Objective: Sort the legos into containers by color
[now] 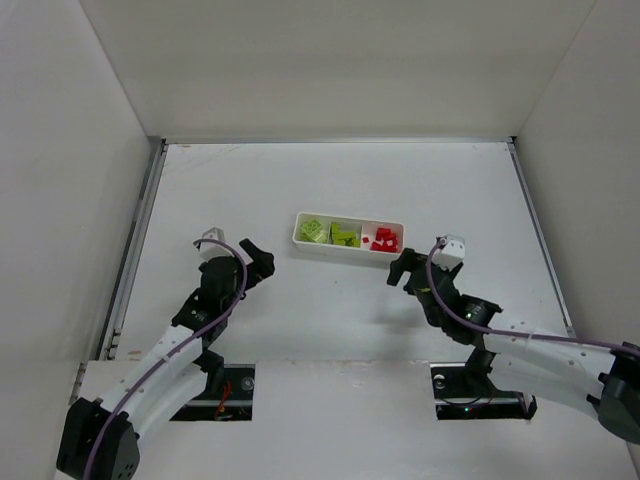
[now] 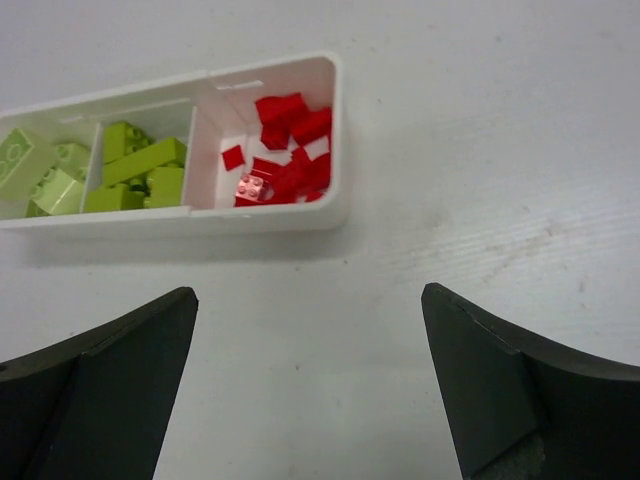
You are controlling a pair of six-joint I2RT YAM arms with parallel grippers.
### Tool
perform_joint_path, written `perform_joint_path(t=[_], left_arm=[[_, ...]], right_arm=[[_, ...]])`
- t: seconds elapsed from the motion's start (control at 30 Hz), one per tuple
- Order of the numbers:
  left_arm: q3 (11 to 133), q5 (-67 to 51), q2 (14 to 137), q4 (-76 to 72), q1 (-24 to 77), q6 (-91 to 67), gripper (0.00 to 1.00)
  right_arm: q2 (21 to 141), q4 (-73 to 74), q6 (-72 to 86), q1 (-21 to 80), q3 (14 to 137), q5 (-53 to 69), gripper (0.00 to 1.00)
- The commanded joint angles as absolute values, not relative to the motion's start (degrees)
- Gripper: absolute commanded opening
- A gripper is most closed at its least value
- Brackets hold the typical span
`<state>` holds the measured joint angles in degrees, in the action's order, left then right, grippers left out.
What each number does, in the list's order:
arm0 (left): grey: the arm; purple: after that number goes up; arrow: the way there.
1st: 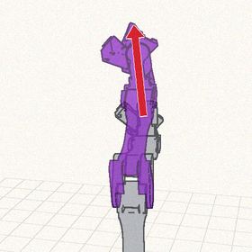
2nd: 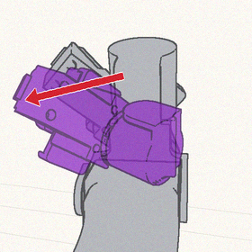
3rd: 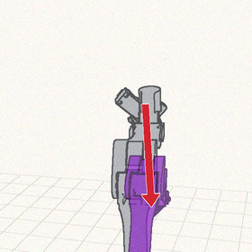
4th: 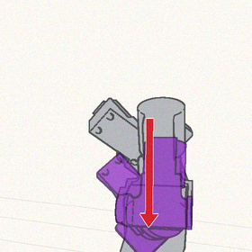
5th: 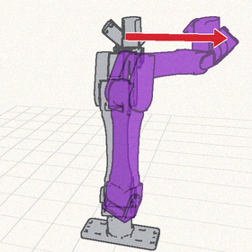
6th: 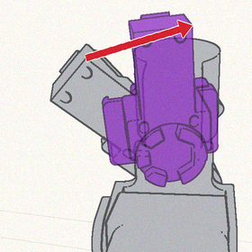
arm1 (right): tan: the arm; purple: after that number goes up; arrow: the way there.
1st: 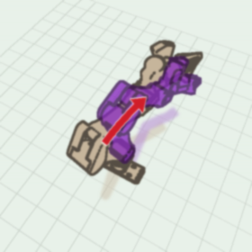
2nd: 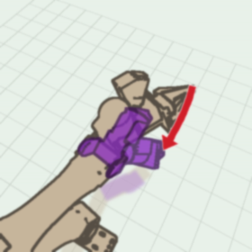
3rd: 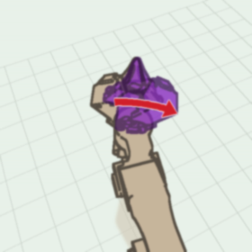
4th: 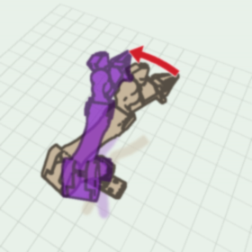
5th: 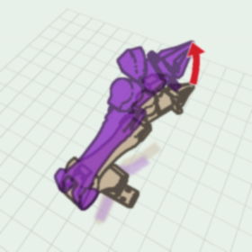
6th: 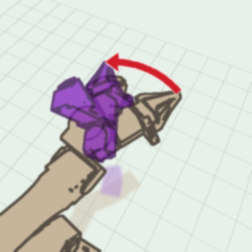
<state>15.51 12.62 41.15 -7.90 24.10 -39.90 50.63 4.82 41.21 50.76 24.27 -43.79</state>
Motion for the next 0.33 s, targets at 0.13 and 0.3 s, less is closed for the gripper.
perform_joint_path(t=[0.13, 0.3], left_arm=[[16.9, 10.7, 39.6, -5.9, 25.0, -39.9, 1.00], [16.2, 10.3, 38.1, -5.4, 24.7, -38.8, 1.00]], right_arm=[[46.6, 11.9, 51.6, 50.8, 21.9, -46.6, 1.00], [48.2, 12.1, 50.9, 50.1, 22.7, -47.5, 1.00]])
